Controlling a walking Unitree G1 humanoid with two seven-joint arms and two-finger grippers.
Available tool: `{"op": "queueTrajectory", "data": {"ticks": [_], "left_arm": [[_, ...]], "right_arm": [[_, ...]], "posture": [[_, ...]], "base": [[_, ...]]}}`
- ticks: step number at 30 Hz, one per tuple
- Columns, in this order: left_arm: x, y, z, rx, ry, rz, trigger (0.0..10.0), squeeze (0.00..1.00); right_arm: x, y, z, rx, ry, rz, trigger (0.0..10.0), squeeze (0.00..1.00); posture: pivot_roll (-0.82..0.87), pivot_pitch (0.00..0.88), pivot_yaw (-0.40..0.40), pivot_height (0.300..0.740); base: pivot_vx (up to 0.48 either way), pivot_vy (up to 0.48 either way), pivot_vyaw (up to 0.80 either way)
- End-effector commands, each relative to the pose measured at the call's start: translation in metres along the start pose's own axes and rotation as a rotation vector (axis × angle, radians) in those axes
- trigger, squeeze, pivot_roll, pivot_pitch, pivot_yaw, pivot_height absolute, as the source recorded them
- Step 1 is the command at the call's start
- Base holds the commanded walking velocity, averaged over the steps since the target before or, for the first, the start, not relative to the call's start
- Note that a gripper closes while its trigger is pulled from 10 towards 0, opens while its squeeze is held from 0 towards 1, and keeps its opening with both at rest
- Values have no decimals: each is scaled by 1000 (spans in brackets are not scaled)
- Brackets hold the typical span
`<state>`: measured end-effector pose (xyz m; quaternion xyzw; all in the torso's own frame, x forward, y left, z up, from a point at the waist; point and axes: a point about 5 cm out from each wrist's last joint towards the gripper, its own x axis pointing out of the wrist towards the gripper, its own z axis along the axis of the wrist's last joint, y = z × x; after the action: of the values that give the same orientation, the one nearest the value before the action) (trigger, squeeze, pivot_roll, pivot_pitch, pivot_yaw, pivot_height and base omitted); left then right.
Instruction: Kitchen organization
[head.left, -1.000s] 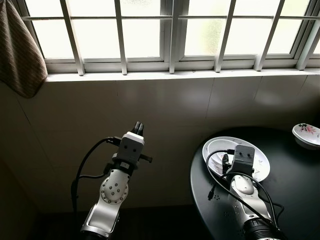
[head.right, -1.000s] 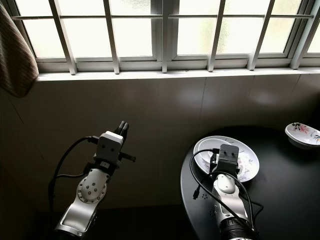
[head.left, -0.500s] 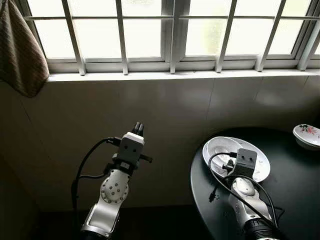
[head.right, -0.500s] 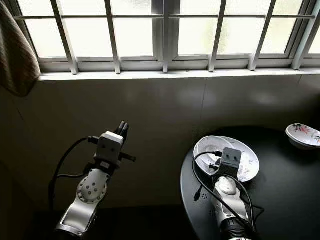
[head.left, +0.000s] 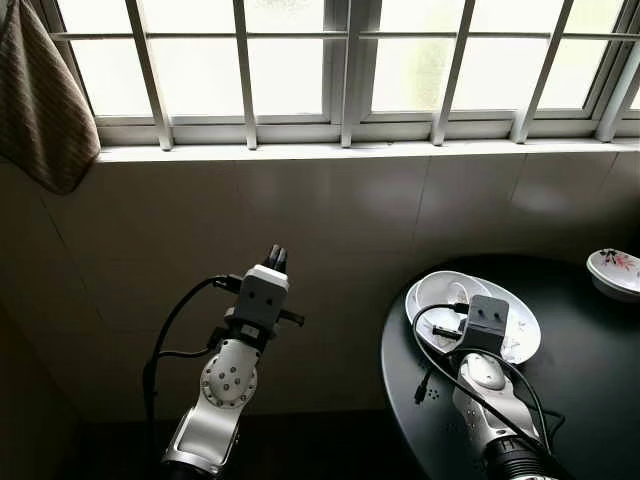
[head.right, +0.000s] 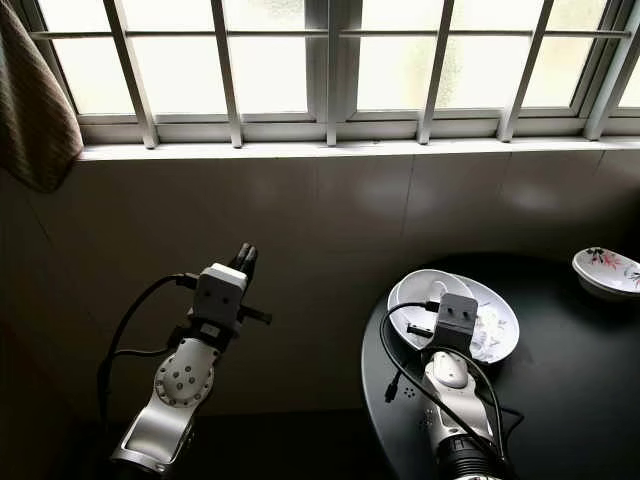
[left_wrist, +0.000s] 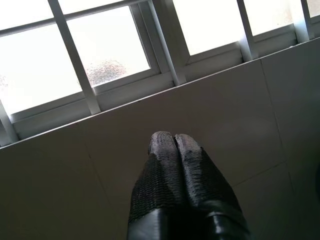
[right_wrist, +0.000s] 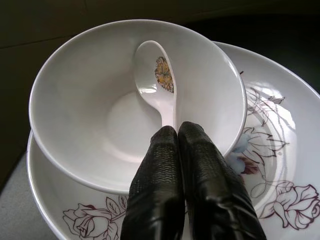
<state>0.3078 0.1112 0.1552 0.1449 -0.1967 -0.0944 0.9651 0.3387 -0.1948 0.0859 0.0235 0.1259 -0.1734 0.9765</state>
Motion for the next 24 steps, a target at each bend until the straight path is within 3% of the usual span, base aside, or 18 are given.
{"op": "queueTrajectory", "data": {"ticks": [1,9,13,20,24], "left_arm": [[0,-1,-2,2,6,-1,10000,0],[-1,-1,-2,3,8,-1,10000,0],[-1,-1,-3,3,8,-1,10000,0],[0,3,-8,-19,55,26,10000,0],[-1,3,-9,-18,51,21,10000,0]], "right_arm": [[0,2,13,-6,-58,1,0,0],[-9,14,43,21,-270,44,0,0],[-12,19,49,26,-307,75,0,0],[-27,39,57,-3,-419,237,0,0],[-36,51,58,-21,-462,327,0,0]], "posture": [[21,0,-7,740],[22,0,-6,740],[22,0,-6,740],[24,0,-5,740],[24,0,-4,740]], "base": [[0,0,0],[0,0,0],[0,0,0],[0,0,0],[0,360,800]]}}
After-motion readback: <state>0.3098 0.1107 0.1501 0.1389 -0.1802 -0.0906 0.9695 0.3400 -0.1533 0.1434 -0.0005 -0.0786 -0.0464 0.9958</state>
